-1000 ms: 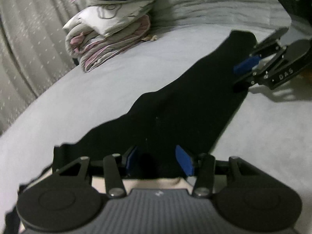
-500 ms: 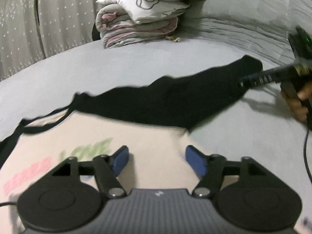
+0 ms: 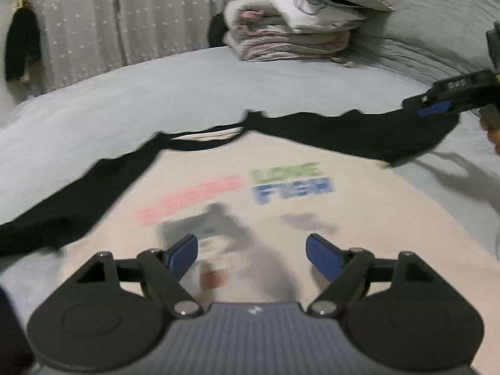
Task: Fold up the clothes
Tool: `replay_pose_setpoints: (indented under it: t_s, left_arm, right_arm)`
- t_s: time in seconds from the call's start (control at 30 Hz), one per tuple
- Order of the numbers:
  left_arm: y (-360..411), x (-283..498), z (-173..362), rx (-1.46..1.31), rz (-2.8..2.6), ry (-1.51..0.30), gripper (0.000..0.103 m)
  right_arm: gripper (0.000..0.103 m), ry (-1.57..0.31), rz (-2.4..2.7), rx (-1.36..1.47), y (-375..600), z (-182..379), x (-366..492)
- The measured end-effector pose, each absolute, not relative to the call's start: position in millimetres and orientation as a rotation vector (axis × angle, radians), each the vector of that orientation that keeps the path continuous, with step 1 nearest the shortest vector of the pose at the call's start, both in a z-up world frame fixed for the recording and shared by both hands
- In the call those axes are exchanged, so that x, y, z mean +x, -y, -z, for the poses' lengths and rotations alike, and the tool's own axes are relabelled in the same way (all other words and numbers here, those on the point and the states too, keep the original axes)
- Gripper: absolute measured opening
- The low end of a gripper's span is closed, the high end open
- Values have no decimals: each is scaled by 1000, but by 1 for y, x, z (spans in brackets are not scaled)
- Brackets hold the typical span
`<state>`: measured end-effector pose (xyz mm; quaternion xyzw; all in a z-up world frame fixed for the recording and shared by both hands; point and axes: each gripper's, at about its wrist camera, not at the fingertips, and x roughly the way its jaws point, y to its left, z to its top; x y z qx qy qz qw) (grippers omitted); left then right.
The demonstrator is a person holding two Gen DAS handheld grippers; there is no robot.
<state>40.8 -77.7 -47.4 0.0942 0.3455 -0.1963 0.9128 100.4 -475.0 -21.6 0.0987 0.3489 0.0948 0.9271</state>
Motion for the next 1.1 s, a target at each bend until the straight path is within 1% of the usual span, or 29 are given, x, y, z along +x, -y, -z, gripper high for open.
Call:
replay_pose_setpoints:
  t_s: [0.1,0.17,0.23,0.37,0.47,0.7,0.73,0.83,0.9,0.93,1.1]
  left_arm:
    - [49,43,40,208,349,-707,82]
    - [29,46,35,207,312,-702,86]
    - [9,51,31,188,272,-701,86]
    - [-33,57,30,129,163,-693,92]
    - [-65,56,32,91,57,-675,92]
    - [-140,56,30,-112,-78,-711,93]
    - [-147,55,32,-109,-105,-707,93]
    - [-164,51,37,-102,-194,-680,92]
    - [-172,51,42,-114,-234,-661,89]
    - [-176,51,45,-118,-239,-663,86]
    - [-187,60,58,-121,-274,-694,78]
  right_arm:
    - [60,-715,-218,186,448,10,105]
    - [60,-715,-237,175,428,3,108]
    - [60,-715,-259,172,407,-2,112]
    - [60,-719,-319,160,355,-9,117]
    - [60,-725,-371,131,313,-10,122]
    - [60,-738,-511,119,210,-1,141]
    - [60,-740,-536,122,195,2,145]
    - [60,-754,-595,112,148,9,157]
    - [60,-749,-641,106,119,13,166]
    - [60,-746,-663,105,107,15,170]
    - [60,-737,-750,93,61,36,182]
